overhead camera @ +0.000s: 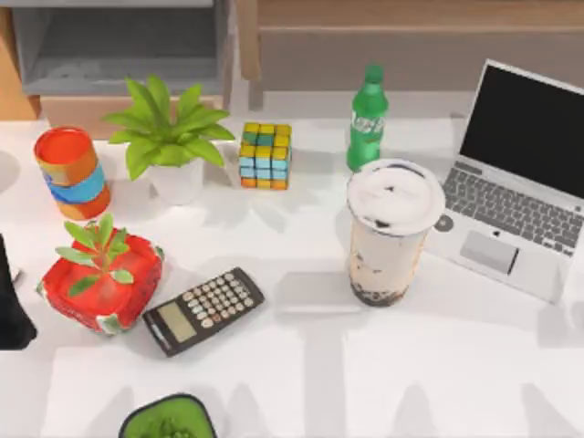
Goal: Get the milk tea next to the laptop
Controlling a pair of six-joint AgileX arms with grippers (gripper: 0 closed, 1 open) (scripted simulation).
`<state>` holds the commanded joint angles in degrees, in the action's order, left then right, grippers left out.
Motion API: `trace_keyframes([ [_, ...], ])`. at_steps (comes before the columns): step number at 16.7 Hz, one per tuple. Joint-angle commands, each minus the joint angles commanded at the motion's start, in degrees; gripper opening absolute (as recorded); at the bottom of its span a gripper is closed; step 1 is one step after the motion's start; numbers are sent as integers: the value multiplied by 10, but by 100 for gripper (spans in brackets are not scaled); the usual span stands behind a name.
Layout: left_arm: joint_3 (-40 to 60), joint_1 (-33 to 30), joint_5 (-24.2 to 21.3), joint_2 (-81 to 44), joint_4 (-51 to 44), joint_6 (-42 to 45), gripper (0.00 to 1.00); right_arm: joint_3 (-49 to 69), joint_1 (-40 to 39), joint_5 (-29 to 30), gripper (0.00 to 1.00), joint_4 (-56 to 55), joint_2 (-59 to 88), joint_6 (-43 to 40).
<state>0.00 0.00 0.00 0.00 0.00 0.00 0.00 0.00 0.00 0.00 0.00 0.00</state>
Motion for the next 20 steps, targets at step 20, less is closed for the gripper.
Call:
trace_keyframes([
  [20,0,0,0,0,0,0,100,90,-397,413,100,-501,734,2],
])
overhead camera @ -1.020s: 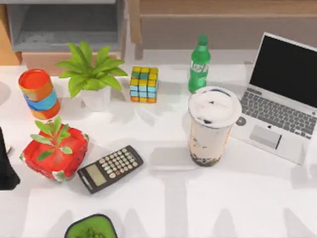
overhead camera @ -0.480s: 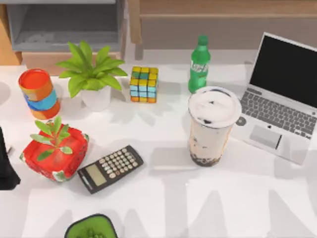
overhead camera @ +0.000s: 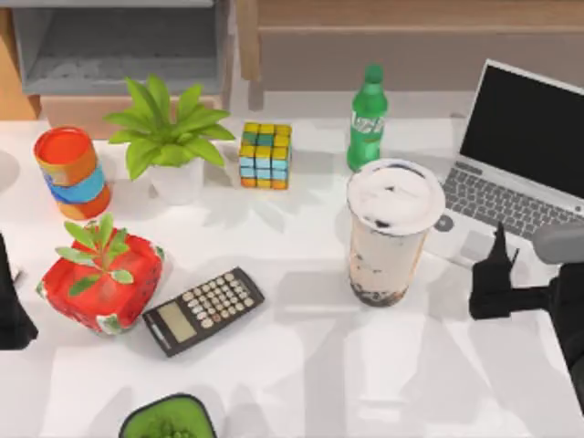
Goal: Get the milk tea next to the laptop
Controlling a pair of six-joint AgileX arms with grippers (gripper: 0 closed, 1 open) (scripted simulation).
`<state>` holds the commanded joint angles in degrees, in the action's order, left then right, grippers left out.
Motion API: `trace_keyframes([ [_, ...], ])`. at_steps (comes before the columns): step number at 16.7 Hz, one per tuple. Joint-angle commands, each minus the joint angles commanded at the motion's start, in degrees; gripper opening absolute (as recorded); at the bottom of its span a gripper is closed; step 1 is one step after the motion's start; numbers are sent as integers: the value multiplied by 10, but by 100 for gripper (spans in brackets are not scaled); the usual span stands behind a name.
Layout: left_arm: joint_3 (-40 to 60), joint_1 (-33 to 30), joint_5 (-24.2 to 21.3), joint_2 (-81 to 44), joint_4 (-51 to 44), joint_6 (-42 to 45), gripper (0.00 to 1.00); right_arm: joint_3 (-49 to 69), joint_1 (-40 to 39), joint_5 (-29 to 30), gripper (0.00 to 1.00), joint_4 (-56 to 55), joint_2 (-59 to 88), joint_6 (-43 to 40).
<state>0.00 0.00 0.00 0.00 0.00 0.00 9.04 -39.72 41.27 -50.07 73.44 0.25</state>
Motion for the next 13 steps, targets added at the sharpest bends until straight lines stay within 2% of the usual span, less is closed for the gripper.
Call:
trace_keyframes([
  [7,0,0,0,0,0,0,100,89,-196,203,100,-301,353,0],
  [10,0,0,0,0,0,0,100,128,-256,264,100,-403,451,5],
  [13,0,0,0,0,0,0,100,155,-291,299,100,-464,506,10],
])
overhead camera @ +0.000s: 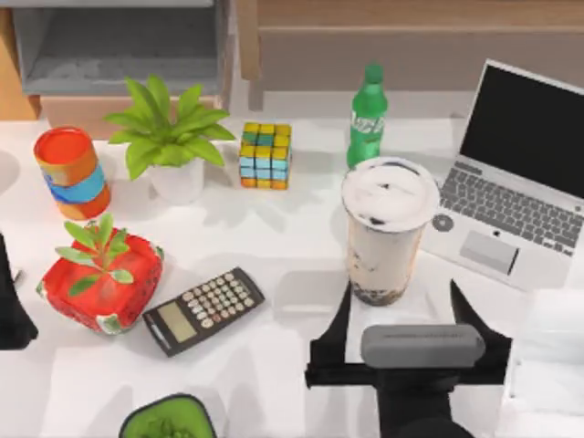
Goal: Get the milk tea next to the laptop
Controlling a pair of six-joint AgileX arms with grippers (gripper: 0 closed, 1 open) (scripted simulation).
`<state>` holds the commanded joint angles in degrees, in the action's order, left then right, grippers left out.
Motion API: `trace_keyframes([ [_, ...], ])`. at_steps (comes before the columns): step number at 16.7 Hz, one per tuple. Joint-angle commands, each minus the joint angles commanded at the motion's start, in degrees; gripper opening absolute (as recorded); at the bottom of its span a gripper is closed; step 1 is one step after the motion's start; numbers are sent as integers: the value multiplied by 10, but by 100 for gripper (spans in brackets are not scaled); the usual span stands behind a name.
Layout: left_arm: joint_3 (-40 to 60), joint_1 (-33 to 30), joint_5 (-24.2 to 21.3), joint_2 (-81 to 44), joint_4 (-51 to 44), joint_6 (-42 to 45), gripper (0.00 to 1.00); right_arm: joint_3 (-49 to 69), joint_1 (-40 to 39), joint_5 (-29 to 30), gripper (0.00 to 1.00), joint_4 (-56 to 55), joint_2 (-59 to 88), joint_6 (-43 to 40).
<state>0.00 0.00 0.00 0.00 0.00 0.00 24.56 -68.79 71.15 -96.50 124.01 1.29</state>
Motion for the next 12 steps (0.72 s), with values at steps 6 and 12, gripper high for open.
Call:
trace_keyframes([
  [6,0,0,0,0,0,0,100,5,-5,6,100,-12,10,1],
  [12,0,0,0,0,0,0,100,48,66,-66,100,15,18,-4],
])
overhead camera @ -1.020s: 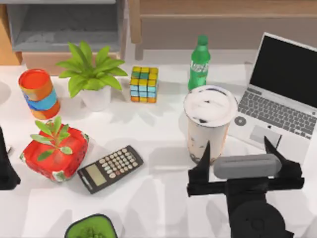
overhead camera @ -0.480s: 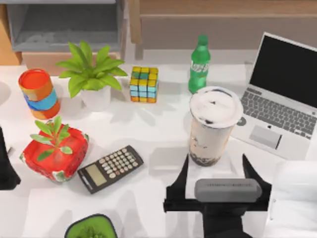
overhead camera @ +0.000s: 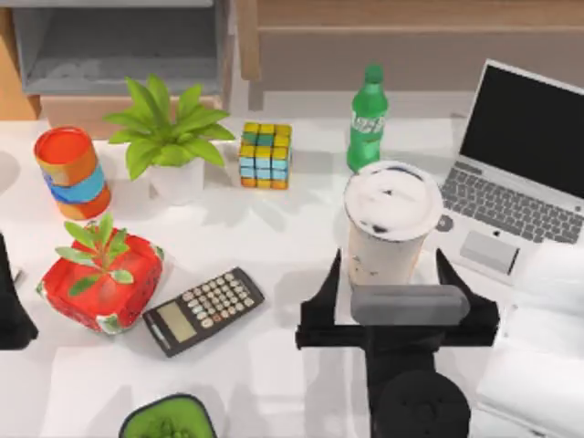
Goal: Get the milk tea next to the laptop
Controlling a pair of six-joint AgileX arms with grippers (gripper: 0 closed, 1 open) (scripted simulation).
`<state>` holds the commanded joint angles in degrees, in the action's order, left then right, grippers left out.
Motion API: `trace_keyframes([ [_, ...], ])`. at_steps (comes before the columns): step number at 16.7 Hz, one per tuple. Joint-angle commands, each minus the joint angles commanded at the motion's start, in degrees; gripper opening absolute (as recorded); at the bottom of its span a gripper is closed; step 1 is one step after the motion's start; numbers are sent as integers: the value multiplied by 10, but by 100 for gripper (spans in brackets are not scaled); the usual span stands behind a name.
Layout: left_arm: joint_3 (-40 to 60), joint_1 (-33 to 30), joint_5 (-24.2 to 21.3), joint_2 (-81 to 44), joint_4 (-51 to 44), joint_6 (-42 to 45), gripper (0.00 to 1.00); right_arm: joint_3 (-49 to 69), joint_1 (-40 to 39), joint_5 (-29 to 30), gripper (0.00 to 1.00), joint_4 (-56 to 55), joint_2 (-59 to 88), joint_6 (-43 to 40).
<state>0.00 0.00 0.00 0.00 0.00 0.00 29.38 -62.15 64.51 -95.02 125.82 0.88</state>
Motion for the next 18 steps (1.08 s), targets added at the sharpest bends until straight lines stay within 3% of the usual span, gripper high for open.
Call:
trace_keyframes([
  [4,0,0,0,0,0,0,100,39,66,-66,100,25,10,-3],
  [9,0,0,0,0,0,0,100,43,73,-73,100,28,11,-4],
  [18,0,0,0,0,0,0,100,43,73,-73,32,28,11,-4],
])
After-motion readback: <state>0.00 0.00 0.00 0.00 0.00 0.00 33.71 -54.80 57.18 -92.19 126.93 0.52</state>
